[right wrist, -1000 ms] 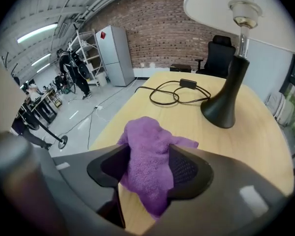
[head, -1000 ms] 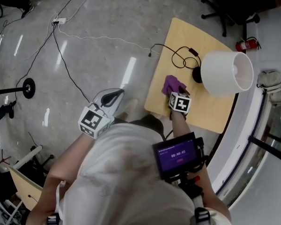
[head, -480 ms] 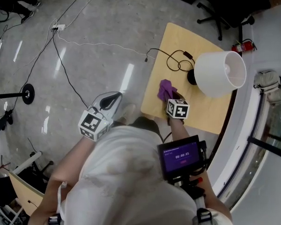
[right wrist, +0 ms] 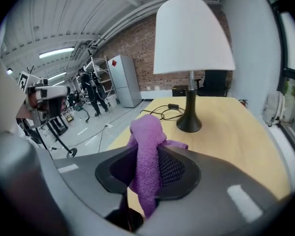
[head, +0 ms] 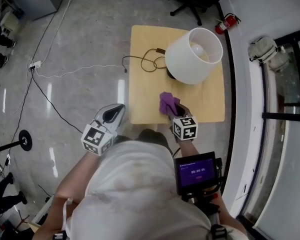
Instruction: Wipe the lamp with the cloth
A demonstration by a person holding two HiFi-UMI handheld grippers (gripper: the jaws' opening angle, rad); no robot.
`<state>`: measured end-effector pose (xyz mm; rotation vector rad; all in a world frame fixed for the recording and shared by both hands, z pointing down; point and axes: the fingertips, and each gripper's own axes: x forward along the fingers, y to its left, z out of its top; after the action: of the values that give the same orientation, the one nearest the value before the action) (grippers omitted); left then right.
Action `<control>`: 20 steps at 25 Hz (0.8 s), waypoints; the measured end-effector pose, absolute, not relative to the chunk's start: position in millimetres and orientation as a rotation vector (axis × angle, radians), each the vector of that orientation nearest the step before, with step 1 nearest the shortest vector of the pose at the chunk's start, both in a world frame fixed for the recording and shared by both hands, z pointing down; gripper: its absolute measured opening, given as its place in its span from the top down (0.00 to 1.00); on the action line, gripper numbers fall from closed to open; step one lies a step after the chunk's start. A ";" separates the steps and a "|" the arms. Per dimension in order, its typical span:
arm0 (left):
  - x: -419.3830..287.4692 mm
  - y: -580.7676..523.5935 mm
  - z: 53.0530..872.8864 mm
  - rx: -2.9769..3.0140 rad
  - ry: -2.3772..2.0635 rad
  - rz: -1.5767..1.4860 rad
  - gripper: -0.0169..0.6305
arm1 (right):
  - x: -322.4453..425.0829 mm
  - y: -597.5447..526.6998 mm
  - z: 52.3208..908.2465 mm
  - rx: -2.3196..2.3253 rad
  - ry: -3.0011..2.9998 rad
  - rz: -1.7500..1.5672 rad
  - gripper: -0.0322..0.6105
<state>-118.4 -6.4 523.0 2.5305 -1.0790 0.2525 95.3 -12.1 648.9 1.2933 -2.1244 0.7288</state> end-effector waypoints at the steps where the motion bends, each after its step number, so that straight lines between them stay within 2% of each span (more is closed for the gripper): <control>1: -109.0 -7.9 521.8 2.544 -1.058 0.251 0.97 | 107.2 -9.5 641.9 1.326 -2.131 0.731 0.77; 8: -54.2 -25.0 513.0 2.611 -0.956 0.237 0.97 | 184.6 -1.2 575.9 1.614 -2.253 0.773 0.77; 20: 5.2 -50.2 488.2 2.690 -0.935 0.272 0.97 | 236.9 -64.3 411.9 1.723 -2.643 0.413 0.77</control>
<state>5.2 -50.2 488.2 2.6903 -0.9348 0.2719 236.9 -64.3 411.9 1.7227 -2.6429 0.4131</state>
